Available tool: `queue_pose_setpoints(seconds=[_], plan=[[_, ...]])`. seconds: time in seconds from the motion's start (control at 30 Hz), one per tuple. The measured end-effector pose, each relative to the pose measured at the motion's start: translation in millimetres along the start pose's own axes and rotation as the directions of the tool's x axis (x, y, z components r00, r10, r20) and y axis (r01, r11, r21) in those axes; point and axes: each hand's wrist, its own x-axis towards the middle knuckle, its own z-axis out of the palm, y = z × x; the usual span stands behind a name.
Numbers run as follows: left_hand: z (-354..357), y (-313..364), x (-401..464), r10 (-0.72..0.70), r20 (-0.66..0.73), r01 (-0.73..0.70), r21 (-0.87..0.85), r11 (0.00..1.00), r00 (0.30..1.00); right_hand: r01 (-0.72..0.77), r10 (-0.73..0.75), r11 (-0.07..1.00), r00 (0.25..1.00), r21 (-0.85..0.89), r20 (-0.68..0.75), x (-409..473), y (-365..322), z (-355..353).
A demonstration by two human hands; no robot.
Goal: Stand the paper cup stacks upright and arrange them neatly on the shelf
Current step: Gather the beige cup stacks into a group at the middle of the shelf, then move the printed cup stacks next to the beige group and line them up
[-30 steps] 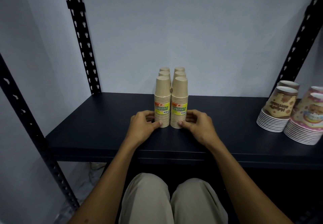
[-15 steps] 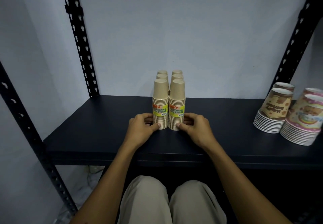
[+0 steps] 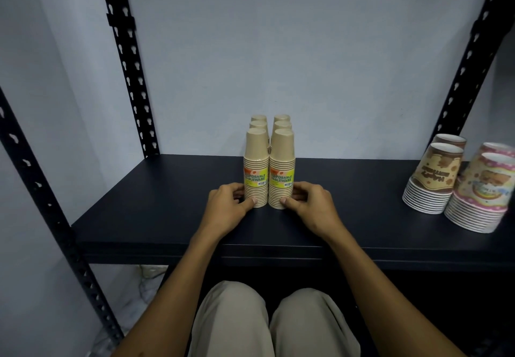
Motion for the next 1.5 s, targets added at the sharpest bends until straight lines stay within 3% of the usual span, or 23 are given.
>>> queue_pose_setpoints(seconds=[0.23, 0.47, 0.7, 0.87, 1.07, 1.33, 1.5], plan=[[-0.8, 2.6, -3.5, 0.017, 0.015, -0.018, 0.074, 0.997, 1.000, -0.001, 0.000, 0.999, 1.000, -0.048, -0.017, -4.0, -5.0, -0.8], [-6.3, 6.9, -25.9, -0.003, -0.114, 0.048, 0.394, 0.918, 0.993, -0.038, 0.019, 0.964, 0.997, -0.262, -0.075, -28.5, -1.4, -7.2], [-7.1, 15.3, -47.0, 0.212, 0.013, -0.171, 0.642, 0.748, 0.977, 0.009, -0.005, 0.907, 1.000, -0.420, 0.011, -50.2, -0.5, -18.9], [7.9, 29.4, -53.1, 0.355, 0.215, -0.415, 0.479, 0.774, 0.910, 0.024, -0.029, 0.890, 1.000, -0.455, -0.004, -65.8, 8.9, -39.4], [55.3, 59.8, -44.1, 0.443, 0.360, -0.561, 0.367, 0.742, 0.821, -0.059, 0.016, 0.861, 0.996, -0.505, -0.090, -78.4, 33.6, -84.8], [133.4, 105.0, -20.7, 0.455, 0.498, -0.634, 0.280, 0.721, 0.738, -0.233, 0.096, 0.843, 0.952, -0.484, -0.291, -105.7, 71.1, -149.4], [178.6, 133.3, -6.6, 0.368, 0.511, -0.506, 0.158, 0.848, 0.777, -0.327, 0.111, 0.877, 0.851, -0.353, -0.513, -120.2, 93.3, -181.3]])
